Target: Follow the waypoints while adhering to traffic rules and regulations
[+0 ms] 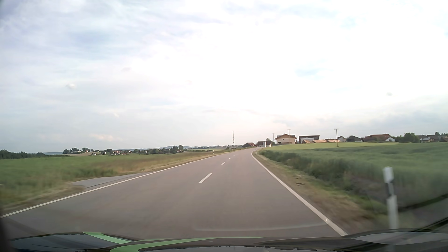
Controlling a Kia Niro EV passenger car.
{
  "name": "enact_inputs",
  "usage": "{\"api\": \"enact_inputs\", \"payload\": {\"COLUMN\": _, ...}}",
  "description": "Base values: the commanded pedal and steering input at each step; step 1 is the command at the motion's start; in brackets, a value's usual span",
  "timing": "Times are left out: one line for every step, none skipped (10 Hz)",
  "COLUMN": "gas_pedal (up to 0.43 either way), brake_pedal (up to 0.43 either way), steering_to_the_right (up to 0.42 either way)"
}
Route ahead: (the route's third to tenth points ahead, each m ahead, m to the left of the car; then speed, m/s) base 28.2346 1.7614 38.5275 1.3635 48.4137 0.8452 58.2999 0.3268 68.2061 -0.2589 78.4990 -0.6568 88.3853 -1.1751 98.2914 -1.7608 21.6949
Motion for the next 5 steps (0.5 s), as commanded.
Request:
{"api": "enact_inputs", "payload": {"gas_pedal": 0.138, "brake_pedal": 0.0, "steering_to_the_right": 0.004}}
{"api": "enact_inputs", "payload": {"gas_pedal": 0.138, "brake_pedal": 0.0, "steering_to_the_right": 0.004}}
{"api": "enact_inputs", "payload": {"gas_pedal": 0.138, "brake_pedal": 0.0, "steering_to_the_right": 0.004}}
{"api": "enact_inputs", "payload": {"gas_pedal": 0.138, "brake_pedal": 0.0, "steering_to_the_right": 0.004}}
{"api": "enact_inputs", "payload": {"gas_pedal": 0.138, "brake_pedal": 0.0, "steering_to_the_right": 0.005}}
